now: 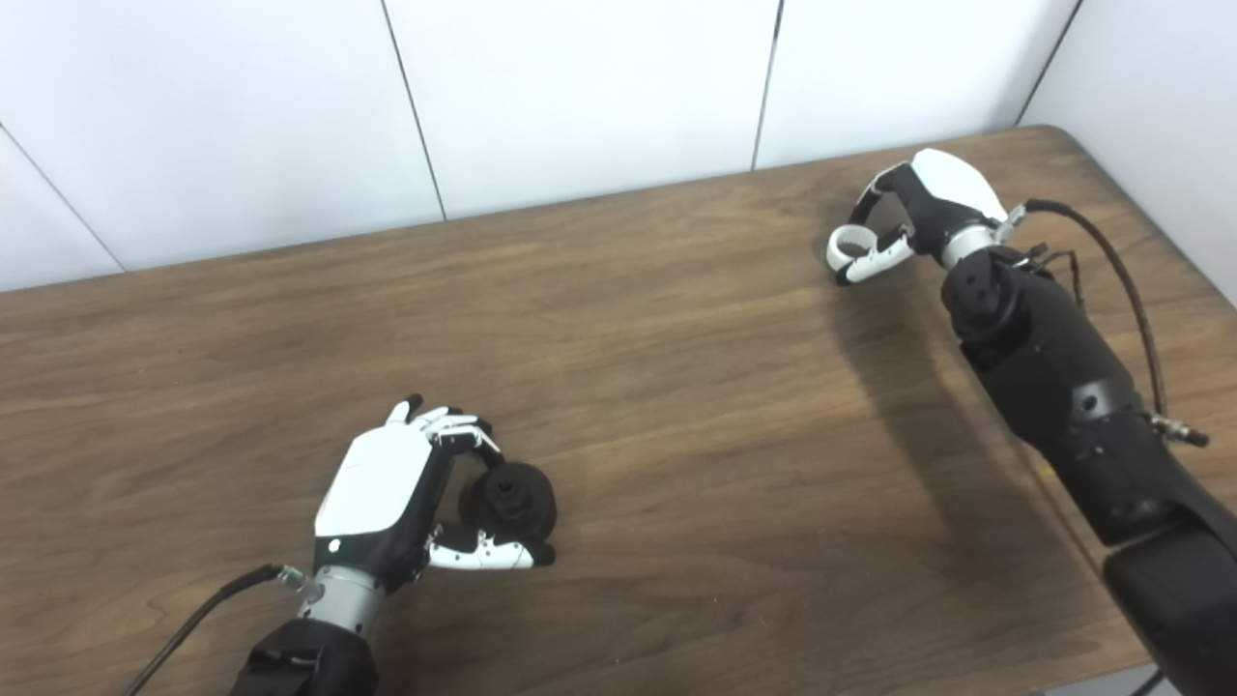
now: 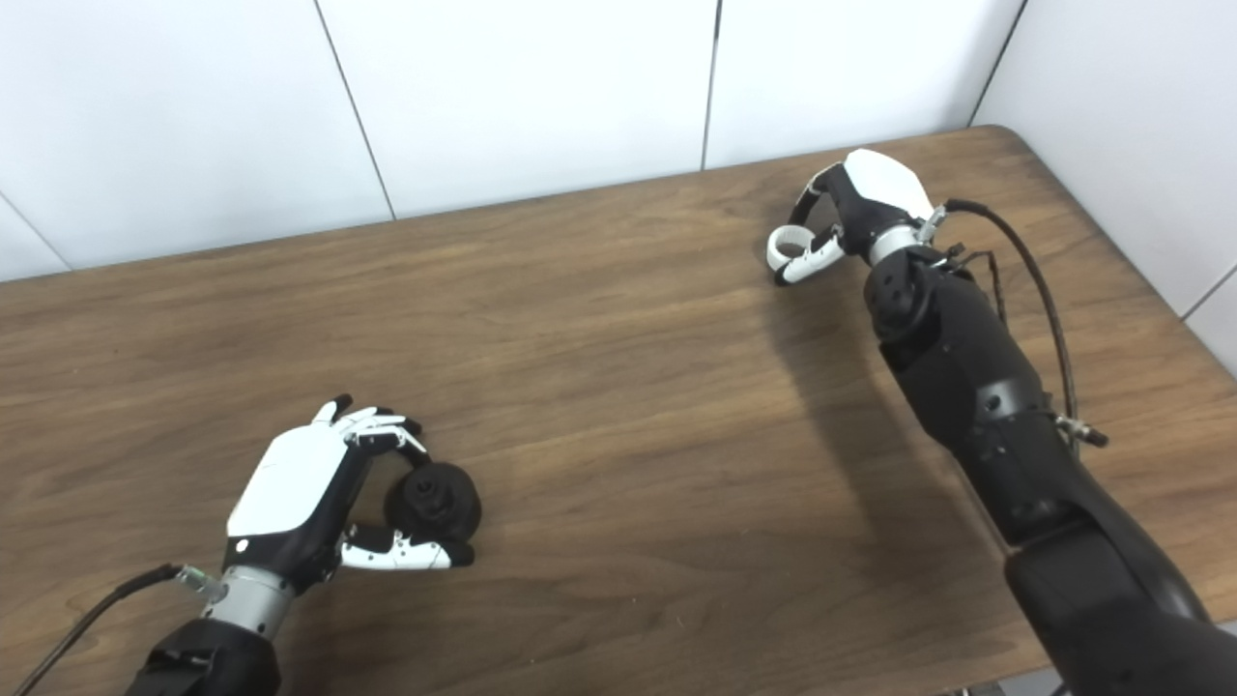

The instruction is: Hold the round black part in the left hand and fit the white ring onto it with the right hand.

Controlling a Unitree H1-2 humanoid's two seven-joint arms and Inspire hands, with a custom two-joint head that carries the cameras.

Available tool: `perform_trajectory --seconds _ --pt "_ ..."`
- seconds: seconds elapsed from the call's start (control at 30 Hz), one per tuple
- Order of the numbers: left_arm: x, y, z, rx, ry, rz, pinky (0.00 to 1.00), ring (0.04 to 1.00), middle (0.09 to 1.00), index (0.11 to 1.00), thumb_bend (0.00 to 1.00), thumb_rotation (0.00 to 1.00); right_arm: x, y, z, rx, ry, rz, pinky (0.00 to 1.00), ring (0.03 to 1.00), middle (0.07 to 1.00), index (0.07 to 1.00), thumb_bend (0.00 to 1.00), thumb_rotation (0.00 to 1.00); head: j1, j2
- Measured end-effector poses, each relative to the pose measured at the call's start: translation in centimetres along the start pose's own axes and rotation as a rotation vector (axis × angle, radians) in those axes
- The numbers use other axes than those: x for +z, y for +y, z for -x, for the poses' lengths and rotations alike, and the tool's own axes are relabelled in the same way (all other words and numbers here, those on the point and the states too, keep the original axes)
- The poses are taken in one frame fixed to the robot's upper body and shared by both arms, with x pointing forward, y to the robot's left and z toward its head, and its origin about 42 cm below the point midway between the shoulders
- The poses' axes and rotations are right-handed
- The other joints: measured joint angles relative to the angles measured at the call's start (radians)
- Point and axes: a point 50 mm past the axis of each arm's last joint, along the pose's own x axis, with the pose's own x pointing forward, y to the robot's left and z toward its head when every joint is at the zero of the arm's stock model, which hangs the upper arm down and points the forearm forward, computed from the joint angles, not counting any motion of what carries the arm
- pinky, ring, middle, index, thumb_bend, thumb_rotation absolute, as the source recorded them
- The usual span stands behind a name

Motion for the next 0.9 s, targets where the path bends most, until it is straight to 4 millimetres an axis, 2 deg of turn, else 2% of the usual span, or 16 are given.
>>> perform_trajectory --seconds 0.13,0.23,0.33,0.43,0.7,0.9 --pt "0.3 0.1 0.0 0.001 -0.002 -0.008 0.99 0.873 0.783 0.485 0.52 0.05 2.9 -0.4 1.5 0.018 -0.117 0.018 0.99 0.956 0.838 0.486 0.52 0.13 0.017 0.006" --pt "0.6 0.1 0.1 -0.005 -0.005 -0.014 0.99 0.876 0.782 0.485 0.52 0.05 4.8 -1.4 2.6 0.020 -0.188 0.021 1.00 0.960 0.841 0.486 0.52 0.13 0.057 0.021" --pt "1.1 -0.1 0.0 -0.004 0.000 -0.016 0.99 0.873 0.779 0.485 0.52 0.05 7.3 -2.3 4.3 0.033 -0.287 0.034 1.00 0.950 0.835 0.486 0.52 0.13 0.098 0.032" --pt "1.7 -0.4 -0.2 -0.004 0.002 -0.010 0.98 0.874 0.775 0.485 0.52 0.05 9.7 -2.6 6.1 0.060 -0.381 0.069 0.98 0.939 0.827 0.485 0.52 0.13 0.110 0.038" --pt "2.7 -0.8 -0.5 -0.006 0.000 -0.008 0.99 0.879 0.777 0.485 0.52 0.05 15.3 -1.4 11.0 0.162 -0.579 0.104 1.00 0.941 0.835 0.484 0.52 0.13 0.149 0.057" --pt "3.2 -1.0 -0.7 -0.010 -0.001 -0.007 0.99 0.879 0.774 0.485 0.52 0.05 17.0 -0.6 13.9 0.231 -0.670 0.083 1.00 0.944 0.835 0.483 0.52 0.13 0.169 0.061"
